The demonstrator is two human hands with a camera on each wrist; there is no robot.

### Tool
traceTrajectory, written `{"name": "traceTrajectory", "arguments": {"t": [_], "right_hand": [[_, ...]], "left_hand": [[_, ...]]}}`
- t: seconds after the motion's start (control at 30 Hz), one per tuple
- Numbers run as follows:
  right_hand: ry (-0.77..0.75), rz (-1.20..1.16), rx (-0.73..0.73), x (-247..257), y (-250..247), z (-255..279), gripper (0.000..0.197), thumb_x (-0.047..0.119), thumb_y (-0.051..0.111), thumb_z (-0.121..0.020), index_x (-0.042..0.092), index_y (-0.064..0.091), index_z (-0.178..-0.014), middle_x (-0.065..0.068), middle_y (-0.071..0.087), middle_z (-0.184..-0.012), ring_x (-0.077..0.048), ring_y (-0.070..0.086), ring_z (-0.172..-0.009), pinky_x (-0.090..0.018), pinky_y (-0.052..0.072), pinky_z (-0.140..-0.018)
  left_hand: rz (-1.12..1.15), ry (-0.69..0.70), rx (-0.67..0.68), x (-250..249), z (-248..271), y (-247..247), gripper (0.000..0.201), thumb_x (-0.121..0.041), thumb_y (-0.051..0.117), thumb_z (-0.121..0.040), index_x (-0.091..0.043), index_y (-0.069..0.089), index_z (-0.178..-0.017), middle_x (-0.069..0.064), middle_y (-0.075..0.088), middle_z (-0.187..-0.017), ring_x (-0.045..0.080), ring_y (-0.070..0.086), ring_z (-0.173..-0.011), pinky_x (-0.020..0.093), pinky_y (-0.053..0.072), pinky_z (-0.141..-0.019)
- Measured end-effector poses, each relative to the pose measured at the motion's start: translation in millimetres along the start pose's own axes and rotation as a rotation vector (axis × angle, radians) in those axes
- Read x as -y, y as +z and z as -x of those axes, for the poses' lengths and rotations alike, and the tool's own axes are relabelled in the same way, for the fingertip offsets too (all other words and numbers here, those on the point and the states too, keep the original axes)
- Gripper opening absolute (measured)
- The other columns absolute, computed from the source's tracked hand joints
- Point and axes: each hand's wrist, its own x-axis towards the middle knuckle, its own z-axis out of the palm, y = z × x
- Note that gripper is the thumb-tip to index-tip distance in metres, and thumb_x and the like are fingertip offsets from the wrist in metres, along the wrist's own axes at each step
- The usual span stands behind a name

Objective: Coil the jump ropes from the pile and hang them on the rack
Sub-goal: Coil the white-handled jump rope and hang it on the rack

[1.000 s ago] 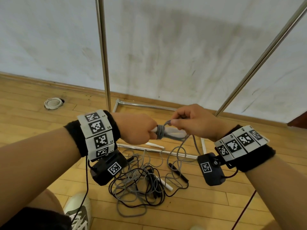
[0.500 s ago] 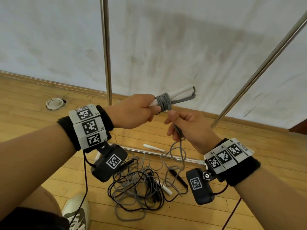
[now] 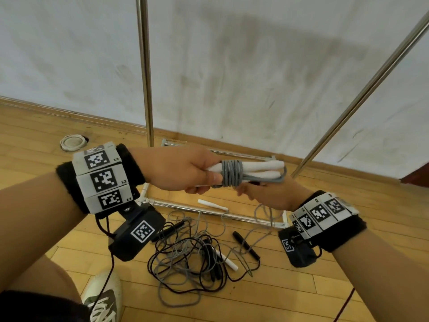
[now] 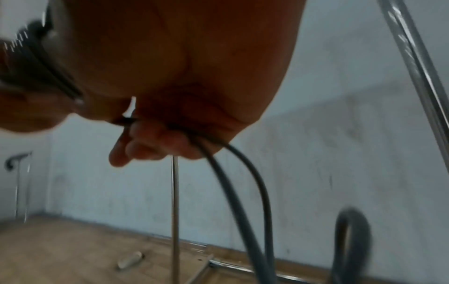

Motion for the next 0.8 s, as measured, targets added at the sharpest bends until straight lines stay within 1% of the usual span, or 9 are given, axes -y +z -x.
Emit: {"name": "traceTrajectory", "arguments": {"t": [0.1,0.17,0.23,0.33,0.47,0.53,0.6,0.7,0.8], "right_hand": [[0.169,0.104,0.031,-7,-8,-3,0.005,0.017,0.069,-0.089,0.021,0.067,-0.089,0.009,0.064,-0.082,-0.006,0.056,-0.071,-0.012,0.047,-0.063],[0.128,0.169,0.075,-4,-11,-8,0.018,0.008,0.067,-0.089,0.016,0.059,-0.075,0.005,0.056,-0.068,-0.008,0.047,-0.061,-0.024,0.041,-0.058],[0.089,0.158,0.09,2,-12,-13,0.033,0.018,0.072,-0.088,0.015,0.049,-0.064,0.008,0.044,-0.055,-0.004,0.036,-0.052,-0.021,0.031,-0.052],[0.02,0.06,0.055,4,-15,-16,0.038,0.032,0.071,-0.086,0.001,0.056,-0.07,0.001,0.043,-0.056,-0.005,0.036,-0.05,-0.015,0.031,-0.049],[0.027,0.009,0.025,11,-17,-19,0.027,0.035,0.064,-0.092,0.016,0.07,-0.073,-0.004,0.044,-0.057,-0.017,0.037,-0.052,-0.014,0.033,-0.049],[0.034,-0.007,-0.025,15,-16,-21,0.027,0.032,0.064,-0.092,0.018,0.069,-0.07,0.001,0.046,-0.053,-0.014,0.038,-0.051,-0.009,0.035,-0.05],[0.076,-0.055,-0.054,19,-16,-23,0.027,0.024,0.062,-0.094,0.016,0.069,-0.069,0.007,0.052,-0.051,-0.014,0.045,-0.052,-0.013,0.036,-0.049],[0.133,-0.25,-0.06,22,-17,-22,0.021,0.003,0.053,-0.093,0.008,0.071,-0.084,0.002,0.065,-0.059,-0.01,0.048,-0.049,-0.02,0.038,-0.047],[0.083,-0.316,-0.1,23,-11,-20,0.015,0.004,0.057,-0.096,0.014,0.069,-0.096,-0.003,0.07,-0.067,-0.008,0.054,-0.05,-0.019,0.043,-0.046]], "left_hand": [[-0.06,-0.006,0.056,-1,1,1,0.02,-0.025,0.047,-0.103,-0.023,0.053,-0.084,-0.009,0.058,-0.067,0.005,0.053,-0.058,0.017,0.045,-0.057],[-0.128,-0.017,0.092,-1,1,4,0.026,-0.027,0.048,-0.103,-0.026,0.052,-0.077,-0.01,0.057,-0.064,0.004,0.051,-0.056,0.02,0.045,-0.058],[-0.205,-0.051,0.121,1,-1,7,0.028,-0.031,0.049,-0.102,-0.028,0.052,-0.073,-0.011,0.057,-0.063,0.002,0.049,-0.054,0.023,0.042,-0.059],[-0.31,-0.081,0.146,4,-6,13,0.026,-0.035,0.049,-0.101,-0.029,0.052,-0.076,-0.009,0.06,-0.069,0.005,0.052,-0.058,0.026,0.043,-0.061],[-0.452,-0.138,0.135,9,-11,17,0.025,-0.04,0.047,-0.101,-0.031,0.047,-0.078,-0.004,0.061,-0.079,0.013,0.056,-0.067,0.034,0.049,-0.067],[-0.47,-0.176,0.083,14,-15,16,0.026,-0.039,0.046,-0.102,-0.029,0.046,-0.078,-0.003,0.058,-0.08,0.014,0.054,-0.067,0.032,0.045,-0.065],[-0.476,-0.204,0.02,18,-17,11,0.026,-0.038,0.045,-0.103,-0.027,0.046,-0.079,-0.001,0.057,-0.081,0.014,0.052,-0.067,0.031,0.042,-0.062],[-0.44,-0.221,-0.084,23,-20,2,0.025,-0.034,0.044,-0.103,-0.023,0.05,-0.082,0.0,0.058,-0.079,0.016,0.054,-0.067,0.032,0.044,-0.062],[-0.364,-0.208,-0.186,25,-22,-5,0.023,-0.03,0.044,-0.103,-0.018,0.054,-0.086,0.004,0.061,-0.077,0.02,0.057,-0.067,0.034,0.047,-0.063]]}}
